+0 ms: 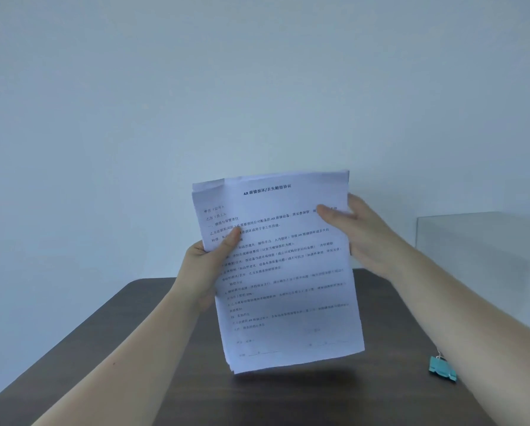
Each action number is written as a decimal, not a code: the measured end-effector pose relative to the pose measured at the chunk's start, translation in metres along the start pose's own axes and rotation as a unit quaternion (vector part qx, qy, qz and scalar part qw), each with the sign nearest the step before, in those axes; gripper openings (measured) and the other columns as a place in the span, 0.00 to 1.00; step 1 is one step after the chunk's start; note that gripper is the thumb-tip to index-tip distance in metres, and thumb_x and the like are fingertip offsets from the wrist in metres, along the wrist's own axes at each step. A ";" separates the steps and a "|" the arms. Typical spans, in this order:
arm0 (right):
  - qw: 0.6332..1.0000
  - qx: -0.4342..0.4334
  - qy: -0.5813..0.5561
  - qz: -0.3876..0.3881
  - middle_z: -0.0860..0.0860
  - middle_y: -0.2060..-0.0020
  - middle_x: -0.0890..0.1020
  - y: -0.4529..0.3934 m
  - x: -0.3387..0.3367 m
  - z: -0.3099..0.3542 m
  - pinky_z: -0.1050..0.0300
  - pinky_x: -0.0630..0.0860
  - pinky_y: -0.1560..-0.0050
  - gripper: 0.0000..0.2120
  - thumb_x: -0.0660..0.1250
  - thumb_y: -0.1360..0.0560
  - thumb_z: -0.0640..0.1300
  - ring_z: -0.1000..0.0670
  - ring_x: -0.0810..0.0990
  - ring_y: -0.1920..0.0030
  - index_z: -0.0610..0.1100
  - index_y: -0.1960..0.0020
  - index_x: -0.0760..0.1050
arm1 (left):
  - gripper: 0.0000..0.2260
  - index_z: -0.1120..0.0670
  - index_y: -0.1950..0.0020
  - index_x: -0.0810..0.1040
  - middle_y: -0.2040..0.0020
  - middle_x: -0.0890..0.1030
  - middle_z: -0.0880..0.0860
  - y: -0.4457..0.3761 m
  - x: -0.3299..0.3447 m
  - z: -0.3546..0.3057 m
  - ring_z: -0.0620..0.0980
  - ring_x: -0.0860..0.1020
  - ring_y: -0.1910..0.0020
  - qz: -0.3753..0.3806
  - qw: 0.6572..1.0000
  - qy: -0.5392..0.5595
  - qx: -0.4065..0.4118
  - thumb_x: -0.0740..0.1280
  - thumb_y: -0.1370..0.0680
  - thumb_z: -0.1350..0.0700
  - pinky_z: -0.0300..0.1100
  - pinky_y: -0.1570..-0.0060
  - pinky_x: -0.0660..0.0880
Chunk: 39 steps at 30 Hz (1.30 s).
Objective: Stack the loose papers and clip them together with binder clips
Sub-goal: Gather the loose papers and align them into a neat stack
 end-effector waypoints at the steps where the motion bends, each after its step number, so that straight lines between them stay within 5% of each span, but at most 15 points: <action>1: 0.999 0.018 -0.020 0.024 0.44 0.43 0.84 0.002 0.003 -0.008 0.43 0.80 0.46 0.24 0.71 0.29 0.49 0.44 0.85 0.48 0.46 0.35 0.75 | 0.12 0.57 0.45 0.84 0.48 0.87 0.56 0.001 0.001 0.000 0.56 0.86 0.51 0.006 1.000 -0.007 -0.007 0.71 0.25 0.52 0.53 0.53 0.83; 8: 0.994 0.063 -0.039 0.080 0.48 0.45 0.86 0.005 0.012 -0.021 0.45 0.78 0.42 0.19 0.72 0.31 0.50 0.45 0.84 0.44 0.46 0.42 0.81 | 0.24 0.54 0.41 0.82 0.46 0.87 0.54 0.004 0.006 -0.005 0.54 0.85 0.48 0.069 0.990 -0.091 -0.082 0.71 0.32 0.43 0.51 0.47 0.80; 15: 0.996 0.049 -0.011 0.070 0.50 0.45 0.86 0.010 0.010 -0.022 0.49 0.79 0.44 0.10 0.69 0.26 0.44 0.48 0.85 0.45 0.49 0.45 0.81 | 0.19 0.53 0.54 0.81 0.57 0.87 0.50 0.004 0.003 -0.030 0.51 0.86 0.59 -0.093 0.993 -0.067 0.022 0.67 0.27 0.37 0.47 0.57 0.82; 20: 0.995 0.060 0.009 0.079 0.49 0.41 0.83 0.015 0.015 -0.028 0.47 0.77 0.39 0.15 0.67 0.23 0.44 0.47 0.82 0.41 0.47 0.37 0.77 | 0.38 0.55 0.43 0.80 0.48 0.83 0.50 0.005 0.009 -0.033 0.52 0.82 0.50 -0.125 0.989 -0.083 0.001 0.60 0.34 0.24 0.50 0.44 0.78; 28: 0.994 0.062 0.003 0.091 0.48 0.43 0.85 0.023 0.024 -0.017 0.45 0.78 0.41 0.13 0.67 0.23 0.43 0.45 0.83 0.43 0.47 0.39 0.78 | 0.10 0.51 0.54 0.65 0.57 0.63 0.53 0.004 0.009 -0.061 0.53 0.61 0.58 -0.189 0.980 -0.066 0.014 0.61 0.28 0.46 0.45 0.64 0.58; 33: 0.995 0.057 -0.004 0.080 0.47 0.45 0.85 0.036 0.037 -0.009 0.43 0.79 0.43 0.13 0.67 0.23 0.44 0.43 0.84 0.45 0.45 0.39 0.79 | 0.07 0.51 0.57 0.63 0.63 0.62 0.51 0.018 0.002 -0.074 0.52 0.60 0.65 -0.211 0.973 -0.093 0.005 0.59 0.27 0.49 0.43 0.66 0.57; 39: 0.995 0.069 -0.012 0.070 0.48 0.45 0.85 0.059 0.052 -0.011 0.41 0.79 0.42 0.14 0.67 0.23 0.47 0.44 0.84 0.45 0.46 0.39 0.79 | 0.11 0.49 0.59 0.68 0.58 0.69 0.52 0.048 -0.014 -0.077 0.53 0.67 0.58 -0.200 0.973 -0.112 -0.019 0.64 0.28 0.43 0.49 0.56 0.65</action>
Point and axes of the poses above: each hand's wrist, its own y-axis away from the middle knuckle, its own x-axis out of the palm, z = x × y, the point moved 3 cm from there along -y, towards the middle knuckle
